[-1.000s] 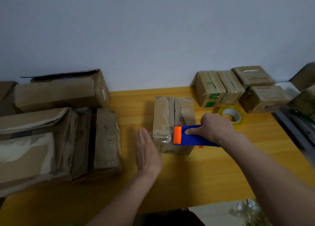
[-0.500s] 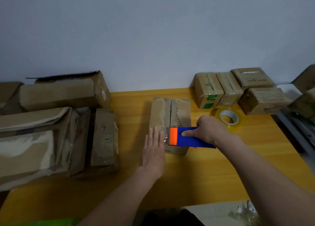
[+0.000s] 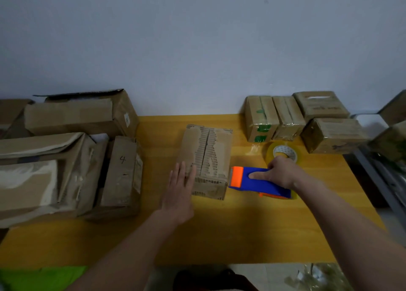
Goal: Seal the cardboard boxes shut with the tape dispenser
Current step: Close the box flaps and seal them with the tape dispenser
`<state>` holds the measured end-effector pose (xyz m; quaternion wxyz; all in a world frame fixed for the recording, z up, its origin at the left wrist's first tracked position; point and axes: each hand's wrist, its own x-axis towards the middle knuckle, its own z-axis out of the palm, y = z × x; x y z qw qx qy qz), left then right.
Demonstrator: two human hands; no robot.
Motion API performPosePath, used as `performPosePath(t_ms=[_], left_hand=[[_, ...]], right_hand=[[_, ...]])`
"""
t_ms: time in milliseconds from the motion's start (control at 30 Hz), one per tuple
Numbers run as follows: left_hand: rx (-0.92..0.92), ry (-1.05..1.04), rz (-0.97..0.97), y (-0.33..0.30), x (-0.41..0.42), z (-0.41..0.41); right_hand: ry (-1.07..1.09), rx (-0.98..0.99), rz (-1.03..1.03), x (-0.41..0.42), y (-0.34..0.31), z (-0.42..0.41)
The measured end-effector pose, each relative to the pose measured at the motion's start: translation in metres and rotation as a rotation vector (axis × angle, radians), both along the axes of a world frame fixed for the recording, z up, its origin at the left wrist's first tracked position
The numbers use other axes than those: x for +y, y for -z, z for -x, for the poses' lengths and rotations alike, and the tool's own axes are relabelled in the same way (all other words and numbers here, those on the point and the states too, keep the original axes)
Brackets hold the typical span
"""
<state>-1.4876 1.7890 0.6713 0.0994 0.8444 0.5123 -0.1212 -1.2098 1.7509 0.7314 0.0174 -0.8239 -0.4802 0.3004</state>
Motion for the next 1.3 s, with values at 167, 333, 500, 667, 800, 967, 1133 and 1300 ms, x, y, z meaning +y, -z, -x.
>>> performPosePath(t_ms=[167, 333, 500, 667, 800, 967, 1133, 1300], left_hand=[[0.004, -0.038, -0.073, -0.006, -0.007, -0.035], [0.028, 0.025, 0.018, 0.006, -0.013, -0.048], [0.065, 0.056, -0.001, 0.004, -0.01, -0.047], [0.072, 0.032, -0.004, 0.005, -0.01, -0.052], [0.088, 0.057, -0.026, 0.001, -0.01, -0.053], [0.072, 0.11, -0.078, -0.002, -0.004, -0.042], [0.083, 0.134, -0.106, -0.008, -0.004, -0.04], [-0.028, 0.125, -0.067, -0.003, 0.001, -0.039]], right_hand=[[0.037, 0.082, 0.014, 0.002, 0.006, -0.009], [0.071, 0.257, 0.025, -0.001, 0.011, -0.015], [0.062, 0.311, 0.053, -0.019, 0.001, -0.05], [-0.064, 0.154, 0.092, -0.023, 0.003, -0.049], [-0.131, 0.119, 0.186, -0.021, 0.004, -0.037], [-0.116, -0.049, 0.204, -0.011, 0.012, -0.014], [-0.216, -0.454, 0.18, -0.017, 0.04, 0.018], [0.025, -0.346, 0.095, -0.039, 0.076, 0.026]])
